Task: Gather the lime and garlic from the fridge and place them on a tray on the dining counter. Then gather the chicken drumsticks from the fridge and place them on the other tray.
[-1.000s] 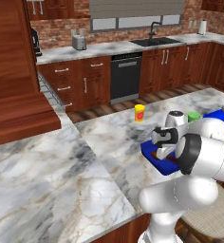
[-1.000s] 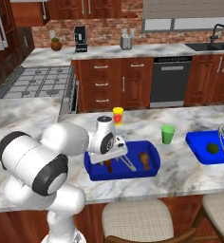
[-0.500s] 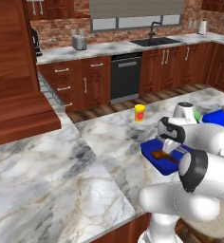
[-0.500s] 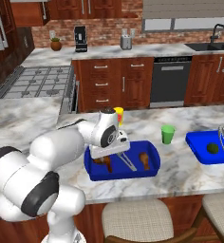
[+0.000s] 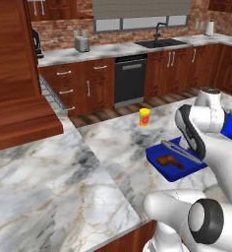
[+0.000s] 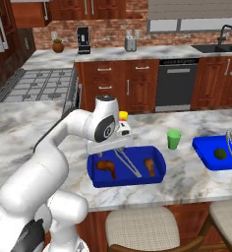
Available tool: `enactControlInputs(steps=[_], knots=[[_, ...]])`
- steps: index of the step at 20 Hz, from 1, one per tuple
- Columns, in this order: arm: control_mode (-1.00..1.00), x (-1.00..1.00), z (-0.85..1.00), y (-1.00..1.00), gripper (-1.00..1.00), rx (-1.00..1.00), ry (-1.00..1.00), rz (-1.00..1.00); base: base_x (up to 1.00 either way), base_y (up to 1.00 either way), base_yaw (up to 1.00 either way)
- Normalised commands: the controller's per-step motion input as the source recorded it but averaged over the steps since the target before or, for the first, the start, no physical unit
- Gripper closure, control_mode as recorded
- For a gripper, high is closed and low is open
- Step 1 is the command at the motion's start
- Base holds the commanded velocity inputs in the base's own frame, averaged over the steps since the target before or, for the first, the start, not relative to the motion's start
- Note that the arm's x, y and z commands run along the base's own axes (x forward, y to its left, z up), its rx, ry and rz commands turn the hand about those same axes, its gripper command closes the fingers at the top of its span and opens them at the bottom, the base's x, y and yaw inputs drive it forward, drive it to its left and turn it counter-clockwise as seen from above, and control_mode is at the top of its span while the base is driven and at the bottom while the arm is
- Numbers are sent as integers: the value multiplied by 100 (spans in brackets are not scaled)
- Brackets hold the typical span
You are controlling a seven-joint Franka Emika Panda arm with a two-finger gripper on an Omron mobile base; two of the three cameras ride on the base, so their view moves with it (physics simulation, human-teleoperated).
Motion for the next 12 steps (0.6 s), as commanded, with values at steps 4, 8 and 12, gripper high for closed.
enactControlInputs(steps=[4,8,12], knots=[[-100,-65,100,0,-100,2,-1,0,0,0,0],[-100,-77,100,0,-100,2,-8,0,0,0,0],[-100,-80,100,0,-100,1,-15,0,0,0,0]])
